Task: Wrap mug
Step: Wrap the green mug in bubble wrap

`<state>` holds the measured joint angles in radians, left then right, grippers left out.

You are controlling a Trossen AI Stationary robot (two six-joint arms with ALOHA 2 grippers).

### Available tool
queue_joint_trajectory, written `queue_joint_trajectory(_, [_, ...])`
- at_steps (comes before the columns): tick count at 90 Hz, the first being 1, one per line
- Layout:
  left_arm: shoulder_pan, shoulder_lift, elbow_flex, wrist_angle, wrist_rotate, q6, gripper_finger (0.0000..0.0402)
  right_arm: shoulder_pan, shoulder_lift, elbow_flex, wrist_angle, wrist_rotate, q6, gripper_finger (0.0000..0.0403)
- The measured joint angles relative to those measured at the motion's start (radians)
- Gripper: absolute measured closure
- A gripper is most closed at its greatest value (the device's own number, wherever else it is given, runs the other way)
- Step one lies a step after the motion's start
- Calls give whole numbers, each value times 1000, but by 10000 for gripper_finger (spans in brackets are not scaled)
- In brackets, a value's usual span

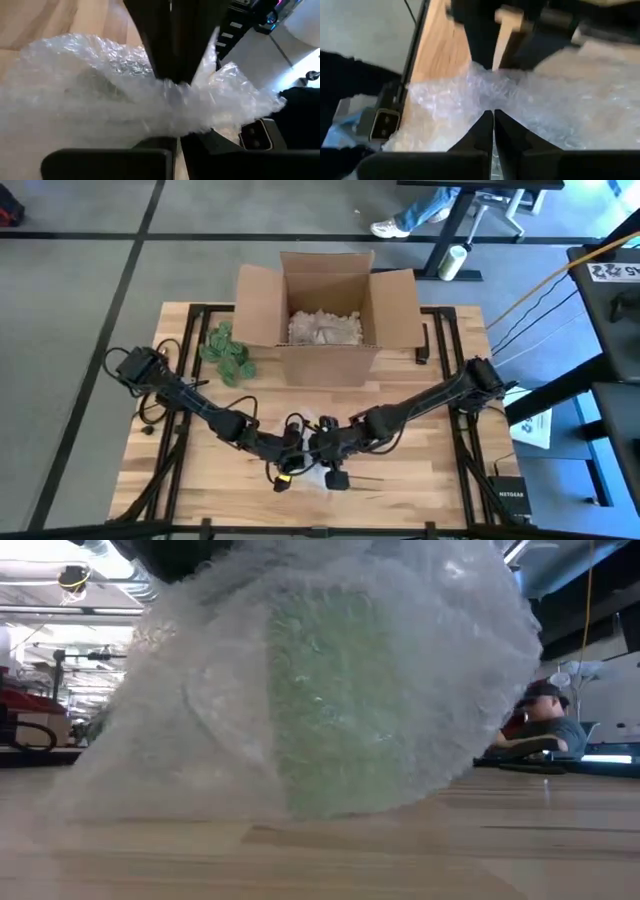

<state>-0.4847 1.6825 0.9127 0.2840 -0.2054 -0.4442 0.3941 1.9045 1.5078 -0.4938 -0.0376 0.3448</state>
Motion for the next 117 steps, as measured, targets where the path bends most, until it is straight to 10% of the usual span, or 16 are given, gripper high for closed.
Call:
queue_joint_trajectory(68, [-162,-87,2,64,-114,21,402,-63,60,-1,-8,-190,126,403])
queue_joint_trajectory(117, [-183,-113,-4,-192,-324,-202,402,-63,163,152,-245,-164,114,403])
